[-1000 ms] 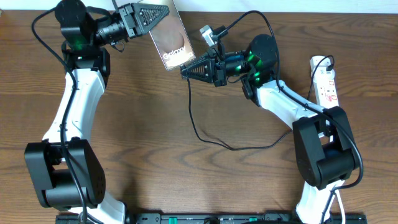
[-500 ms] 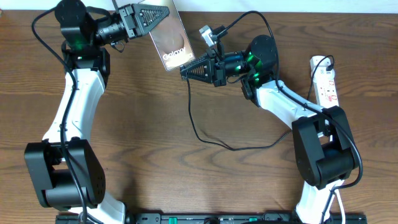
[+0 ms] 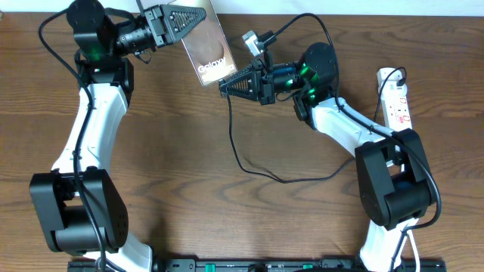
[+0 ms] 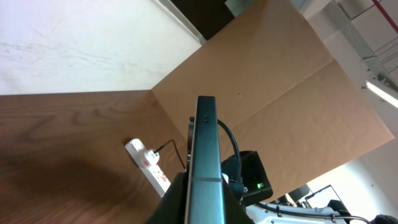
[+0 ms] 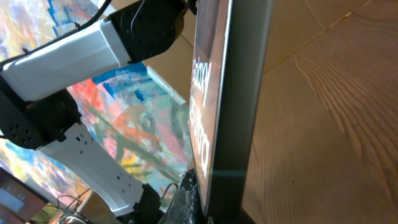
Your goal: Plug charger to phone and switch on socket
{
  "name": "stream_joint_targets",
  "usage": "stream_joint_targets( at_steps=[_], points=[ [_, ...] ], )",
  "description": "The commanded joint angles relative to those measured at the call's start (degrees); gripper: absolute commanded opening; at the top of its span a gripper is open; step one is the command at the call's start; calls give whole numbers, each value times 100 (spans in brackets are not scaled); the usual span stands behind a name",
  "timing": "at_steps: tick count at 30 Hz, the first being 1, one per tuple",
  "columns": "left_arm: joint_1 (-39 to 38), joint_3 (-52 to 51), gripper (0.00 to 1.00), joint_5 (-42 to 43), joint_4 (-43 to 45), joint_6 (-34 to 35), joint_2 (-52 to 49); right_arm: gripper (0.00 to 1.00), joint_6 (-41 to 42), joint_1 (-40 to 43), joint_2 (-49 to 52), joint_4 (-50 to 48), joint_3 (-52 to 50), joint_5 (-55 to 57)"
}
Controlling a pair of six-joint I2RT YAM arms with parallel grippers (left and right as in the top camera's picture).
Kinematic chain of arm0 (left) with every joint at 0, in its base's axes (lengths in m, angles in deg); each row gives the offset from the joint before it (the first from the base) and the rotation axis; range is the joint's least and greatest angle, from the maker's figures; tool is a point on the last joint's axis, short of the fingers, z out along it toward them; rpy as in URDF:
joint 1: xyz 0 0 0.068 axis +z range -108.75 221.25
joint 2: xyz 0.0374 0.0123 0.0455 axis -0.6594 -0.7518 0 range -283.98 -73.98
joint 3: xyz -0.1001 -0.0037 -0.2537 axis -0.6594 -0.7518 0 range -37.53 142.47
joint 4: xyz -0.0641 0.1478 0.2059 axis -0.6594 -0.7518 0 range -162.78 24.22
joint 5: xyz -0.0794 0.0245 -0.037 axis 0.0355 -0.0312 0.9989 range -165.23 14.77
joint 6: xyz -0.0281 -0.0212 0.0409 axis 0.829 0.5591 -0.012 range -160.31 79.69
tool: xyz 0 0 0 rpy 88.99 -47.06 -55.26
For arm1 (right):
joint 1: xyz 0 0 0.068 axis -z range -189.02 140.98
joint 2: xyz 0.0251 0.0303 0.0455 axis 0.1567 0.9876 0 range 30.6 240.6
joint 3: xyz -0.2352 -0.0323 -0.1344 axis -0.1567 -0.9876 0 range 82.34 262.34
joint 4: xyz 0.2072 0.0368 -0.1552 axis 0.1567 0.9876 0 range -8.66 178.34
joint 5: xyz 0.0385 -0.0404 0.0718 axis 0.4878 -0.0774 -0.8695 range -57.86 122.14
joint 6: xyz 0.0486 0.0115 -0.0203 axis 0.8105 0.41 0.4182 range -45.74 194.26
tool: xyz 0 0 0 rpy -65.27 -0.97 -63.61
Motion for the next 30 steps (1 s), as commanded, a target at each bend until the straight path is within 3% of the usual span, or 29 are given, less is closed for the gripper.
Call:
stream_joint_targets(
  at_steps=[1, 20, 23, 27, 30],
  points=[
    [-90, 52, 8, 704, -20, -17, 42, 1, 146, 37, 11, -81, 109, 1051],
    [-92, 52, 7, 678, -17, -42, 42, 2, 221, 52, 11, -116, 109, 988],
    [-92, 52, 8, 603, -17, -44, 42, 17, 175, 55, 11, -105, 109, 896],
    [-92, 52, 8, 511, -17, -42, 42, 50, 111, 52, 11, -72, 109, 831],
    [-92, 52, 7, 479, -15, -44, 42, 99, 111, 46, 11, -72, 109, 741]
  ],
)
